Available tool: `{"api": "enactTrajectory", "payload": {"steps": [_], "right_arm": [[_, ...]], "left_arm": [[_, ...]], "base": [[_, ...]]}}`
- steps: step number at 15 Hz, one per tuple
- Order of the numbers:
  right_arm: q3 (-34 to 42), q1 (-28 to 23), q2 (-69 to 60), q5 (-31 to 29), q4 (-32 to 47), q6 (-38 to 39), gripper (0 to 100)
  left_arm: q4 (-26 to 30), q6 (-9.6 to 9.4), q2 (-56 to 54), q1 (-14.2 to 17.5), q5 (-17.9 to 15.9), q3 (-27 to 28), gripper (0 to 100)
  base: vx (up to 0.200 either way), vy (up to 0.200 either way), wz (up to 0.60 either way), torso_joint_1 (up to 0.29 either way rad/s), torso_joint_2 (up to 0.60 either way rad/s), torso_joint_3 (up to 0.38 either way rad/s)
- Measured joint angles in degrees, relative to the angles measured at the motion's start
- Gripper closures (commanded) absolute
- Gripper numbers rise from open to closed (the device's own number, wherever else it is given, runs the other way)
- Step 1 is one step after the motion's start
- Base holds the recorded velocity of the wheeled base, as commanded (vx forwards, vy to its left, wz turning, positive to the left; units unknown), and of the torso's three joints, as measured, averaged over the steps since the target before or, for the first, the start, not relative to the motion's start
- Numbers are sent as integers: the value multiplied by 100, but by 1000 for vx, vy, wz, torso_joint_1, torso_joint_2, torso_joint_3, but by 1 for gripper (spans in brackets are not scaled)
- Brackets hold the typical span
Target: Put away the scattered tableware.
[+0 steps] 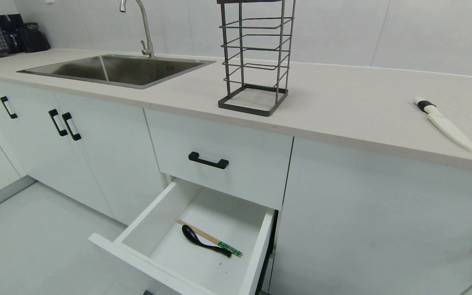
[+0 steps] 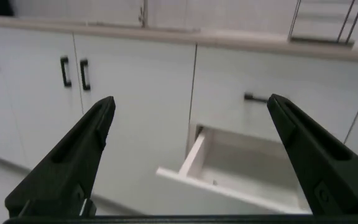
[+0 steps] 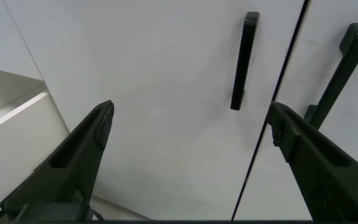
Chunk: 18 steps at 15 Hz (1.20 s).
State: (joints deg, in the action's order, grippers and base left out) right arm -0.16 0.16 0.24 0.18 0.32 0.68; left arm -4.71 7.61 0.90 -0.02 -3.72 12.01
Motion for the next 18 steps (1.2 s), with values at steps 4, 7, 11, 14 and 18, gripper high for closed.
{"api": "enactTrajectory", "payload": {"steps": [4,7,11,14,18], "right_arm": [[0,0,-6,39,4,0,0],[-2,0,-6,37,4,2,0],[-2,0,-6,39,4,2,0],[-2,0,-6,37,4,10,0],[-2,0,-6,39,4,10,0]], "left_arm": [[1245,1024,343,-269,-383,223,0],[1601,1495,1243,-841,-688,260,0],[1488,1506,2917,-1207,-822,182,0],[1001,886,4050,-1574,-873,-105,0],[126,84,5576,-1755,-864,-272,0]], "base": [[0,0,0,0,0,0],[0,0,0,0,0,0],[0,0,0,0,0,0],[0,0,0,0,0,0],[0,0,0,0,0,0]]}}
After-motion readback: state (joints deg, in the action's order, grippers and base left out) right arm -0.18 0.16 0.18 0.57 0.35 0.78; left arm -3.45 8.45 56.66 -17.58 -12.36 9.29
